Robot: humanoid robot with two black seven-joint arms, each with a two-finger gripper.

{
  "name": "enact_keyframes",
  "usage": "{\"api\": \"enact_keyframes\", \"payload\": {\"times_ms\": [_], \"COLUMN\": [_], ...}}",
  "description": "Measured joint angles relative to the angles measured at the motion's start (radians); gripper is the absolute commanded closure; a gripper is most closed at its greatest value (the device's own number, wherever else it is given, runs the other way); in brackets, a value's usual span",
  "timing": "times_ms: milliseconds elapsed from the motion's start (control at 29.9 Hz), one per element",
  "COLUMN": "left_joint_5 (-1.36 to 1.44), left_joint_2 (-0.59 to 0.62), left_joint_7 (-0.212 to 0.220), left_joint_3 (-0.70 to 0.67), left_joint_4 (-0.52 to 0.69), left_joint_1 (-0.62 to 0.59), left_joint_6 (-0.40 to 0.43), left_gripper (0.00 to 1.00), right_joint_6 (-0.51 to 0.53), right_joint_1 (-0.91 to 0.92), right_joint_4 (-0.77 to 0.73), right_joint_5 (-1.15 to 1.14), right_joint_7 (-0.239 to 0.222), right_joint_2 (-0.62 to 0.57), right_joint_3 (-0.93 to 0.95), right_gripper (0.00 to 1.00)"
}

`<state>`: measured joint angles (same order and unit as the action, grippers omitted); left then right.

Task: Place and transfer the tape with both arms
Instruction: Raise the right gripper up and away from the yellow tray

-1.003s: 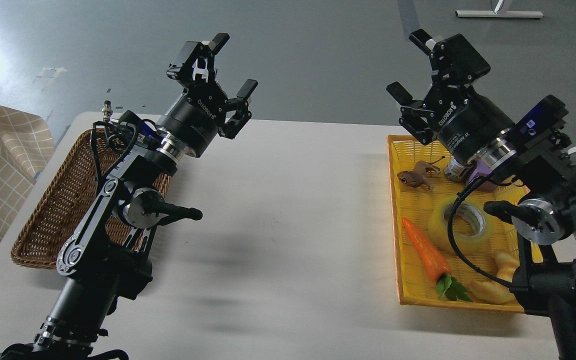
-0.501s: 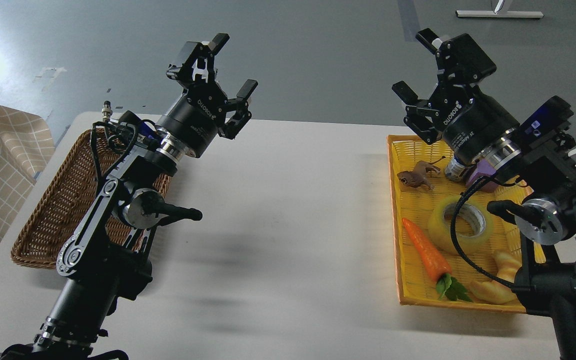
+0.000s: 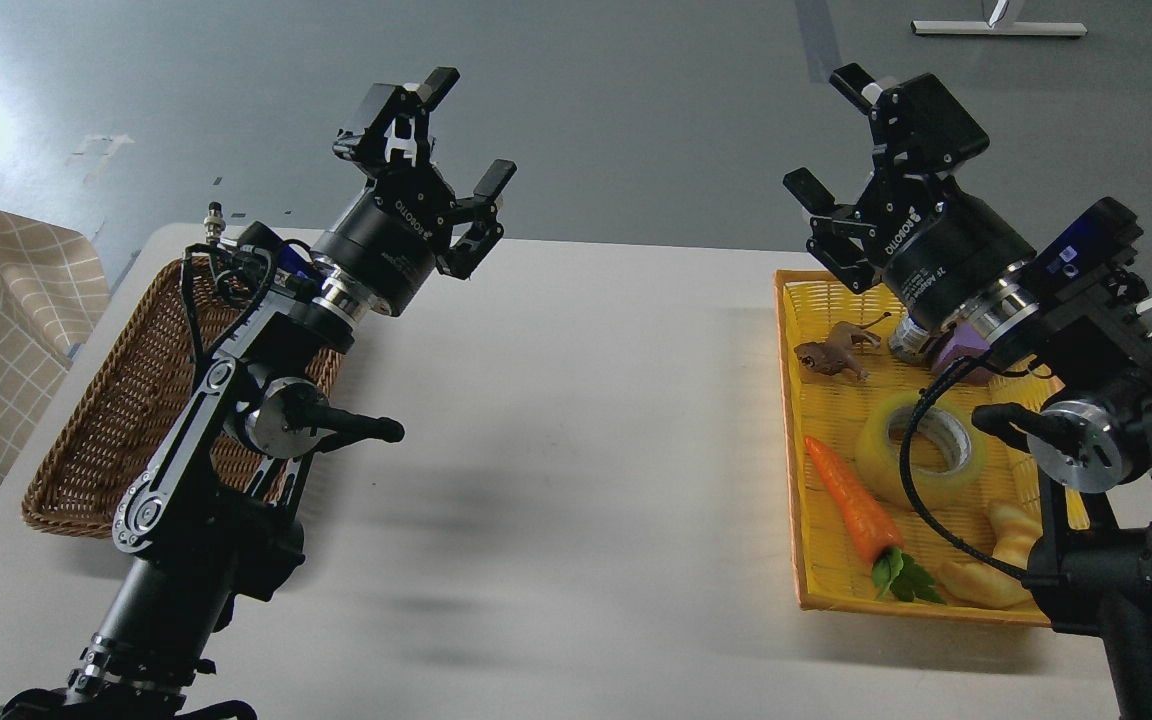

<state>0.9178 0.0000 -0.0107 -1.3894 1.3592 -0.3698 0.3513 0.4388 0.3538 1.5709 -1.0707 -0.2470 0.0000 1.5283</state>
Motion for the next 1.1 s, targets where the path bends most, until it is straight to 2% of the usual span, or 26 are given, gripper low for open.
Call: {"api": "enact_keyframes", "payload": {"times_ms": [1103], "left_joint_5": [-0.008], "left_joint_2": [0.0], "left_joint_7": [0.0], "left_joint_3": [0.0], "left_joint_4": [0.002], "left_joint_1": [-0.002], "left_joint_6": [0.0], "left_gripper": [0.02], "right_joint_6": [0.005], "right_joint_1": [0.012], "right_joint_4": [0.009], "right_joint_5": [-0.004], "right_joint_7": [0.0], "right_joint_2": [0.0], "right_joint_3": [-0.007], "right_gripper": [0.0]}}
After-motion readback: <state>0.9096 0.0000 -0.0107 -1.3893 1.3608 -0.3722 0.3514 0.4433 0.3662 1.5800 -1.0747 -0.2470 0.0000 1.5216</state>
